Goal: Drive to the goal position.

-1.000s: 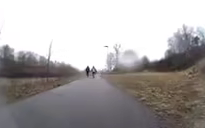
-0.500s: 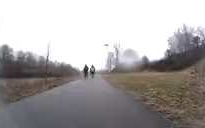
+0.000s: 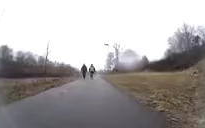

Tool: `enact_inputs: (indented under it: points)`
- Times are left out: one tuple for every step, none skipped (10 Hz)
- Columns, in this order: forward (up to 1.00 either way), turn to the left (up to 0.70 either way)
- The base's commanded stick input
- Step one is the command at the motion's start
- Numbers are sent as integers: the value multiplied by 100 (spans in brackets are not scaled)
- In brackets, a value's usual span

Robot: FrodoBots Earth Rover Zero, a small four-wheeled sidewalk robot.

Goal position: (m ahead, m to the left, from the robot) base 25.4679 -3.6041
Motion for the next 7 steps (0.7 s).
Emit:
enact_inputs:
  points:
    - [70,0]
    - [70,0]
    - [70,0]
    - [70,0]
    - [70,0]
    - [70,0]
    - [70,0]
